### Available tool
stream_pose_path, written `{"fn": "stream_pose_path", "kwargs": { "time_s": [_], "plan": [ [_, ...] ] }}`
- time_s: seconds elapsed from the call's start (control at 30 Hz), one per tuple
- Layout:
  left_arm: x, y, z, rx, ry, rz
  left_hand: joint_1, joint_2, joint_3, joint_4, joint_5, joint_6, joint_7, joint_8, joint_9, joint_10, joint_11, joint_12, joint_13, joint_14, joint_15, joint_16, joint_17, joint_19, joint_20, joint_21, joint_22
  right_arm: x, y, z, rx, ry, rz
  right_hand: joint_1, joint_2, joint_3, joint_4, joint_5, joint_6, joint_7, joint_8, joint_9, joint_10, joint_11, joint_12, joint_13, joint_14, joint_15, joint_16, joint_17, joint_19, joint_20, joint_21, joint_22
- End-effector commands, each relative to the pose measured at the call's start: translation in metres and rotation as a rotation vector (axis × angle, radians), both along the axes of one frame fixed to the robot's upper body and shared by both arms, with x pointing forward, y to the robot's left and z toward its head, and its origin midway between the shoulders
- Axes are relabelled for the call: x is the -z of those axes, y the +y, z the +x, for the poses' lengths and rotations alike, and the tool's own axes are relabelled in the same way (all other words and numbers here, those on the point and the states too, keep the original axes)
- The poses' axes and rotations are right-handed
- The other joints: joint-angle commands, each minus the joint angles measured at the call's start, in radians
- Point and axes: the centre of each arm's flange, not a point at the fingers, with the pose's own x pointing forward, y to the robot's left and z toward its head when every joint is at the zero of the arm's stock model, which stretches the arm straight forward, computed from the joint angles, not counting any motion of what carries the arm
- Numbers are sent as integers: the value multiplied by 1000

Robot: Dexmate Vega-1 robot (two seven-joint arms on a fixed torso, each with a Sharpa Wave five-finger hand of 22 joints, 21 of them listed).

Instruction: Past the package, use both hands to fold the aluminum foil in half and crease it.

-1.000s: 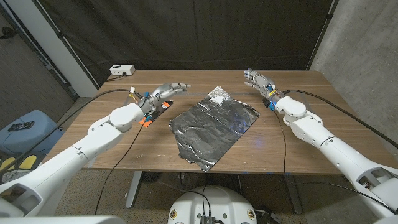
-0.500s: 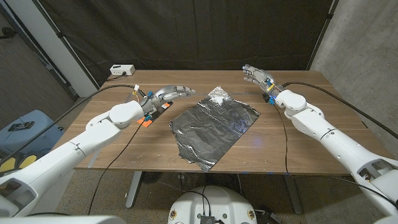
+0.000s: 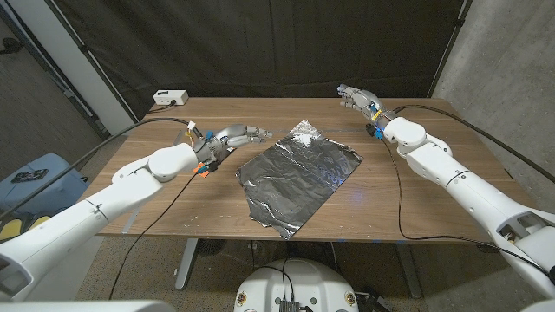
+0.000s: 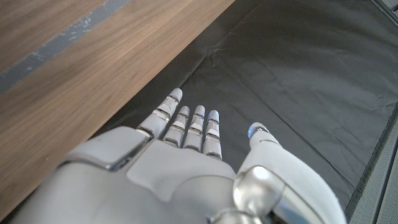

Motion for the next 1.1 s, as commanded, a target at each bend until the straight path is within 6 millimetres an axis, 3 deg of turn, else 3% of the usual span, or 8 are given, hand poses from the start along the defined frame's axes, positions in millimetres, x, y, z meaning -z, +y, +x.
{"fn": "stream_pose_path", "kwargs": {
  "time_s": [0.03,0.13,0.33,0.37,0.43,0.5,0.67,1.1],
  "plan": [
    [10,3,-13,-16,-30,92,-11,3,1,2,9,-3,-9,-4,4,13,-3,6,5,-1,-7,-1,4,2,-4,-1,2,-14,4,0,45,-29,-65,2,-6,1,-7,-4,-5,-3,0,3,-8,-3,-4,4,-5,-25,0,4,-5,-20,4,3],
    [14,2,-18,-23,-51,136,-11,3,1,2,9,-6,-14,-6,4,13,-6,5,5,0,-9,-1,4,2,-4,-1,1,-23,8,-2,74,-37,-120,7,-7,2,-15,-5,-6,-2,1,3,14,-6,6,5,0,-27,2,3,-5,-18,5,3],
    [19,2,-20,-29,-67,187,-14,5,0,5,10,-5,-19,-8,4,14,-7,3,5,3,-13,-1,5,3,-4,-2,1,-35,18,-5,123,-51,-232,37,-15,8,-49,-8,19,2,11,3,52,-11,19,8,23,-35,10,-2,-2,-16,7,2],
    [20,2,-21,-33,-70,197,-15,5,0,5,10,-5,-21,-8,4,14,-8,3,5,4,-12,0,5,4,-4,-2,1,-36,19,-5,120,-52,-232,48,-17,9,-64,-10,27,-8,14,4,72,-30,25,11,30,-38,13,-3,0,-11,8,2],
    [20,1,-20,-35,-71,218,-16,6,0,5,10,-4,-22,-8,4,16,-9,3,5,6,-13,0,5,4,-4,-3,1,-38,22,-6,127,-54,-248,55,-19,9,-73,-11,32,-12,15,4,80,-44,27,13,37,-43,15,-2,5,-9,10,2],
    [21,1,-20,-40,-70,238,-15,7,1,5,10,-6,-22,-9,4,17,-9,3,5,7,-15,0,5,5,-6,-3,1,-39,25,-6,144,-59,-271,61,-20,9,-81,-12,40,-13,18,5,86,-42,28,14,42,-41,16,-3,10,-5,11,2],
    [24,1,-18,-36,-84,263,-13,9,3,2,11,-4,-23,-9,4,15,-9,1,5,6,-18,-2,4,6,-6,-4,1,-40,32,-5,147,-54,-311,67,-24,6,-92,-15,53,-26,21,5,113,-47,36,17,55,-43,22,-1,4,-8,9,2],
    [32,-4,-13,-36,-119,394,-10,17,-9,0,5,-39,-39,-25,3,-24,-11,-20,5,-34,-26,-14,5,3,-11,-12,0,-46,44,-3,204,-75,-389,71,-36,-7,-113,-18,102,-12,32,6,172,-46,48,19,90,-31,35,3,6,3,9,3]
  ]
}}
